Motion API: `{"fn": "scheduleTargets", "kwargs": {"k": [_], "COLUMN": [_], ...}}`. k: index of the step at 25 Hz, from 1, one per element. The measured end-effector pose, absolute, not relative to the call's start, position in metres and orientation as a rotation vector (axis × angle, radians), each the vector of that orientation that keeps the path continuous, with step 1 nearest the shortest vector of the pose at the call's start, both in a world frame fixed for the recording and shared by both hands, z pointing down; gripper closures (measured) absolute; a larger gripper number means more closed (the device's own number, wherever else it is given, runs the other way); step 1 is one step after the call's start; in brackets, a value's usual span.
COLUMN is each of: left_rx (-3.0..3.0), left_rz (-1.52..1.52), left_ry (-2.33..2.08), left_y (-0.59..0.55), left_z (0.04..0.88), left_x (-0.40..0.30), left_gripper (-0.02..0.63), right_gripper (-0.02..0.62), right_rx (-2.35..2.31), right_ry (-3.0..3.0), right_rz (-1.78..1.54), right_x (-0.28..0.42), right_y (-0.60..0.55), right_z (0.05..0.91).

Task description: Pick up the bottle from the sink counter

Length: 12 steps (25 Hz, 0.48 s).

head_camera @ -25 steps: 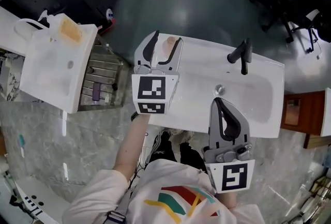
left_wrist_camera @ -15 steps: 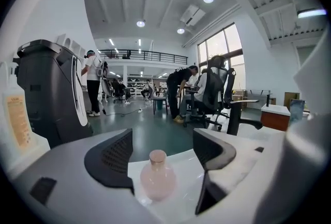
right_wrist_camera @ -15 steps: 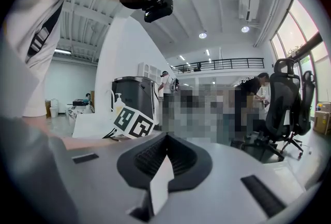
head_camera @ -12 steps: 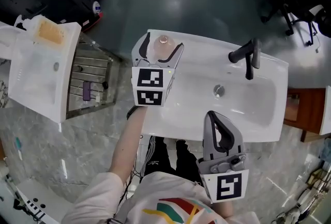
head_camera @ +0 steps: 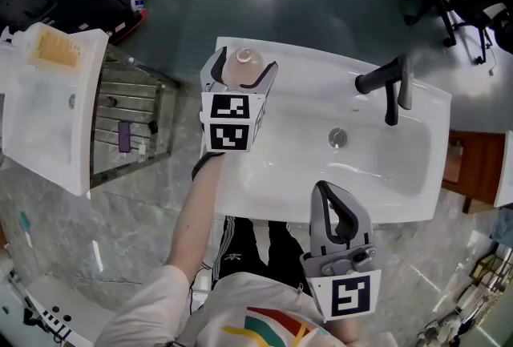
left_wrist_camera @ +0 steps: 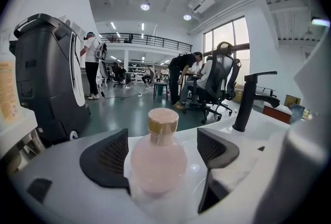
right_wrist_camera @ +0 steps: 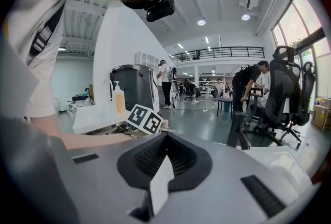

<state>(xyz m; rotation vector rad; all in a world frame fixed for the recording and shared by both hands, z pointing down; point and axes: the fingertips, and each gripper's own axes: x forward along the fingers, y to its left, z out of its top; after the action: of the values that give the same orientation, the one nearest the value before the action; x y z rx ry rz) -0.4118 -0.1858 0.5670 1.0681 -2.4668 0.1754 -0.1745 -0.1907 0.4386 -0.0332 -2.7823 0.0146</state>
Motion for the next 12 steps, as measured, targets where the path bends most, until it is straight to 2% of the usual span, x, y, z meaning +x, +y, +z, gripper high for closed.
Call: {"fn": "scheduleTargets", "kwargs": {"k": [12], "left_rx": [1.031], "left_rz": [0.230], "left_ry": [-2.381], "left_y": [-0.186], "left_z": [0.598], "left_x": [-0.419], "left_gripper": [0.215], "right_gripper": [0.583], "right_rx": [-0.039], "right_ry": [-2.767], "right_rz": [0.042], "right_x": [-0.180], "right_y": [-0.191], "right_z": [0.452]}}
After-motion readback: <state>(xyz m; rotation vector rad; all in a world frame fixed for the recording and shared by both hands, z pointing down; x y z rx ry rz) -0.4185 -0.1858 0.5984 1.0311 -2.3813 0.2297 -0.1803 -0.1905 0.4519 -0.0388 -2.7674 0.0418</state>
